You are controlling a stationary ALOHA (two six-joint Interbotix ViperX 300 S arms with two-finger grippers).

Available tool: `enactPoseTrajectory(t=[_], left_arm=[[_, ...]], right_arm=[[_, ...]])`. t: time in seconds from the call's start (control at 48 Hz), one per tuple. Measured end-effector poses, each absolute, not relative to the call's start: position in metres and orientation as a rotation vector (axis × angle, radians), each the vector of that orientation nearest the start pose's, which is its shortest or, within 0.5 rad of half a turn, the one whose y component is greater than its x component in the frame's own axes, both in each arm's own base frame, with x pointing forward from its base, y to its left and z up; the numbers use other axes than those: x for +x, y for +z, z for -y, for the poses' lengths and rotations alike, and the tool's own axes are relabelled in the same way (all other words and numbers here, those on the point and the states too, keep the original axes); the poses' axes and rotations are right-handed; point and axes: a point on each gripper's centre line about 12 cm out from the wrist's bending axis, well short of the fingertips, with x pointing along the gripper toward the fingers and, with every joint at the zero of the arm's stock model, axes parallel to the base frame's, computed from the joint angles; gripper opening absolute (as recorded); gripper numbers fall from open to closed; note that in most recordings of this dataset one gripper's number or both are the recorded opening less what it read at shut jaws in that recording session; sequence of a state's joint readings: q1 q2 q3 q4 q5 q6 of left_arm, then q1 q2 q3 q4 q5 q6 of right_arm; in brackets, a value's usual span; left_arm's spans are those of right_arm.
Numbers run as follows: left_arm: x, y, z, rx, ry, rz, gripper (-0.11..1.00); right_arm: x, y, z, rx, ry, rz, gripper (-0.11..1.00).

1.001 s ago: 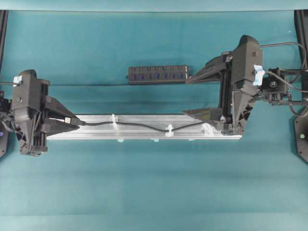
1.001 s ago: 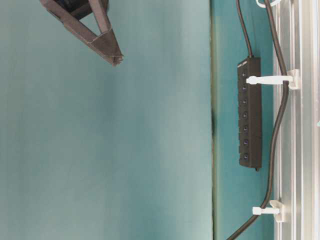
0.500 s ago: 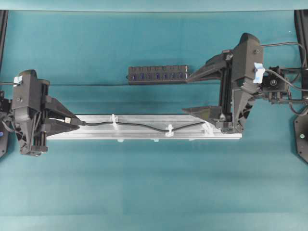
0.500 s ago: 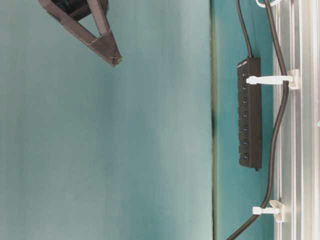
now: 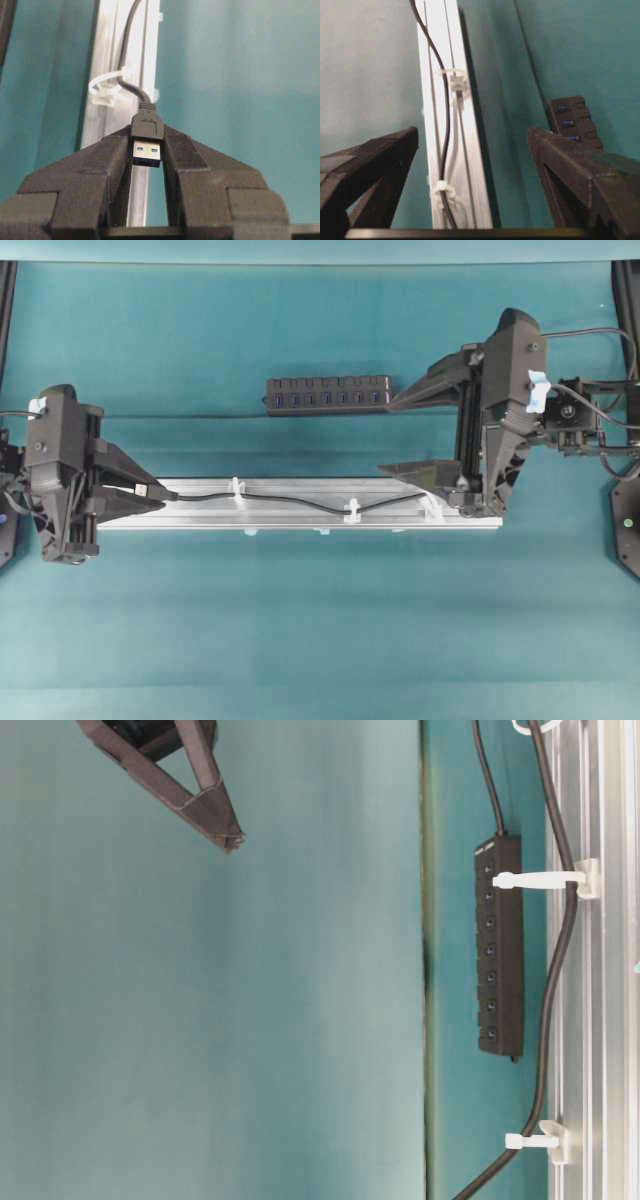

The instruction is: Pass the USB cable through three rings with both arms.

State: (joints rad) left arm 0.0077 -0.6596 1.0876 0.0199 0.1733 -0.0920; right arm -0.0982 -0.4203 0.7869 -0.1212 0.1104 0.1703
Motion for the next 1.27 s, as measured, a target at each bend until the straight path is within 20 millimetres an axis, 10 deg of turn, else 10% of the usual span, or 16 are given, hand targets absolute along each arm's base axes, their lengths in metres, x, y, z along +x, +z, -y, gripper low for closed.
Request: enactPoseTrajectory(t=[1.272], left_arm=[[0.2305, 0.2117, -0.0026, -0.075, 0.035, -0.602, 0.21]], right_arm=[[0.3138, 0.2591, 0.0296, 0.073, -0.117, -0.513, 0.81]])
